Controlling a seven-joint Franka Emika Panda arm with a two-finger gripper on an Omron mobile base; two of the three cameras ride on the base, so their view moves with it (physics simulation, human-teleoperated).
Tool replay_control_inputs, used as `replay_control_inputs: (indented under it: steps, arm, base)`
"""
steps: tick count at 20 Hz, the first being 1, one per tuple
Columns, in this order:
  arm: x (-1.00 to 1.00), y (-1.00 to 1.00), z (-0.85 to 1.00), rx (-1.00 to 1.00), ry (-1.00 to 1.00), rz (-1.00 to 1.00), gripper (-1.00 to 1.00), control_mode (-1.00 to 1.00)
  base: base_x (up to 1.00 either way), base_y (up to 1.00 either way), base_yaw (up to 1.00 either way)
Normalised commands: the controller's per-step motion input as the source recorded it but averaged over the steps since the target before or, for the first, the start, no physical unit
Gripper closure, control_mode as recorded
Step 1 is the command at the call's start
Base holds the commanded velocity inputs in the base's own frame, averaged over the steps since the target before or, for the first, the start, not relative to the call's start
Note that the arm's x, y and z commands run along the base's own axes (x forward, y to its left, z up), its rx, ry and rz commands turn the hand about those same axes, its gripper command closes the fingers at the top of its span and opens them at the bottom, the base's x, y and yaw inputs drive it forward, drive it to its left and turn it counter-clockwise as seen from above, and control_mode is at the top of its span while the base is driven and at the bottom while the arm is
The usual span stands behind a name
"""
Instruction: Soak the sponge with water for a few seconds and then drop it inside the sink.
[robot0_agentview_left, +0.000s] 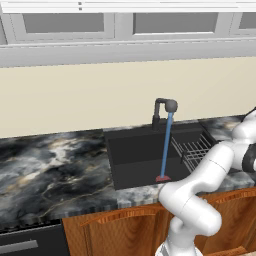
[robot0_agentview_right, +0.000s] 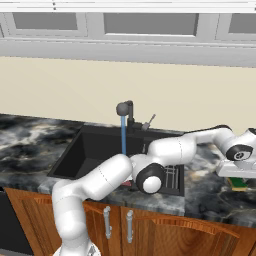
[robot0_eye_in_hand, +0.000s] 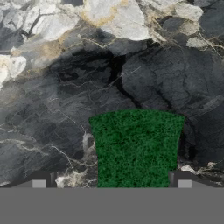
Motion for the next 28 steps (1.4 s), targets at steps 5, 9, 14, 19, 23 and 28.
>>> replay_control_inputs:
  steps: [5, 9, 14, 19, 23, 28]
  arm:
    - [-0.08, 0.0, 0.0, 0.08, 0.03, 0.0, -1.0, -1.0]
    - [0.0, 0.0, 0.0, 0.0, 0.0, 0.0, -1.0, -1.0]
    - [-0.07, 0.0, 0.0, 0.0, 0.0, 0.0, -1.0, -1.0]
    - [0.0, 0.0, 0.0, 0.0, -0.01, 0.0, -1.0, -1.0]
    - [-0.04, 0.0, 0.0, 0.0, 0.0, 0.0, -1.0, -1.0]
    - [-0.06, 0.0, -0.08, 0.0, -0.04, 0.0, -1.0, -1.0]
  base:
    - [0.0, 0.0, 0.0]
    - [0.0, 0.0, 0.0]
    - [0.0, 0.0, 0.0]
    - [0.0, 0.0, 0.0]
    - [0.0, 0.0, 0.0]
    - [0.0, 0.0, 0.0]
